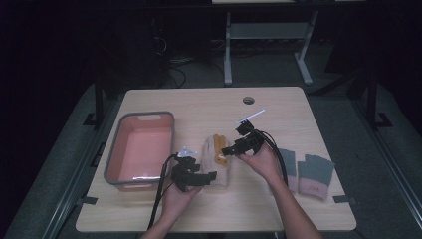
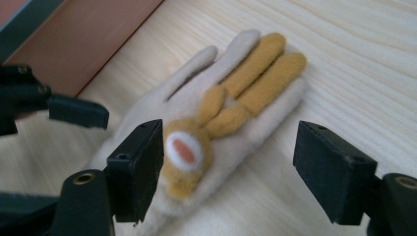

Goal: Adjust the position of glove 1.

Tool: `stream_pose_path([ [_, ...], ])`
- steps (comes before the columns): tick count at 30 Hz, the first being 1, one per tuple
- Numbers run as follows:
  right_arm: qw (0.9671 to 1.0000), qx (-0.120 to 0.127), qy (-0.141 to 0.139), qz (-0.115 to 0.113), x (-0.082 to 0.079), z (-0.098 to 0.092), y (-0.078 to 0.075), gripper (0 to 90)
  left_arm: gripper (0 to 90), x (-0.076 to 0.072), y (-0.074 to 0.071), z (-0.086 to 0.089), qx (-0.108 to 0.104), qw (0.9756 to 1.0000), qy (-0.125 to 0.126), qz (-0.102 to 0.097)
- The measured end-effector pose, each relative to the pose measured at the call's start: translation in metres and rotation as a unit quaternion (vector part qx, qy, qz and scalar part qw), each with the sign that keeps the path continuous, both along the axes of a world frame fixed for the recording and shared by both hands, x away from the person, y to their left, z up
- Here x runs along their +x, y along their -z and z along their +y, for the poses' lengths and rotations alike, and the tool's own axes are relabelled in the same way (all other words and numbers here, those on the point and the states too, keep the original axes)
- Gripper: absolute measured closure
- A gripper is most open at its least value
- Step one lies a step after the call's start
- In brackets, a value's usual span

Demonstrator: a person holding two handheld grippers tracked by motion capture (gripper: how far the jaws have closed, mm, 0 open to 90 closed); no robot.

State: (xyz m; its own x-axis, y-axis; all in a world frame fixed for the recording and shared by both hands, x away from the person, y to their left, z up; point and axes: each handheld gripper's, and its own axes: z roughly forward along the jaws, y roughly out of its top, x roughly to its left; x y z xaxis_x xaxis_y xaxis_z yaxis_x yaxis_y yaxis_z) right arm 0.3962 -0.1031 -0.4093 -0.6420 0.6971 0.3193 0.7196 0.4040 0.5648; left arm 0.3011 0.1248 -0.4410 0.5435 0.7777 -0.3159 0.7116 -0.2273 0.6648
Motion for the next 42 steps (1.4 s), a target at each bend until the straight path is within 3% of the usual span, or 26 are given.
stream_pose_path([
  [3,0.9999,0.003,0.012,0.008,0.005,0.001,0.004,28.3,28.6,0.002,0.005,-0.002,0.013,0.9999,-0.001,0.009],
  [17,0.9975,0.019,0.042,0.053,0.017,0.013,0.019,31.0,36.1,0.004,0.015,-0.004,0.023,0.9991,0.004,0.034],
  [27,0.9938,0.026,0.063,0.088,0.024,0.013,0.033,31.2,39.9,0.005,0.016,-0.005,0.025,0.9990,0.004,0.037],
  [34,0.9891,0.056,0.078,0.111,0.026,0.006,0.041,31.1,40.2,0.006,0.016,-0.005,0.026,0.9988,0.006,0.041],
  [42,0.9877,0.067,0.076,0.119,0.025,0.007,0.039,31.0,43.2,0.007,0.016,-0.005,0.020,0.9988,0.009,0.043],
])
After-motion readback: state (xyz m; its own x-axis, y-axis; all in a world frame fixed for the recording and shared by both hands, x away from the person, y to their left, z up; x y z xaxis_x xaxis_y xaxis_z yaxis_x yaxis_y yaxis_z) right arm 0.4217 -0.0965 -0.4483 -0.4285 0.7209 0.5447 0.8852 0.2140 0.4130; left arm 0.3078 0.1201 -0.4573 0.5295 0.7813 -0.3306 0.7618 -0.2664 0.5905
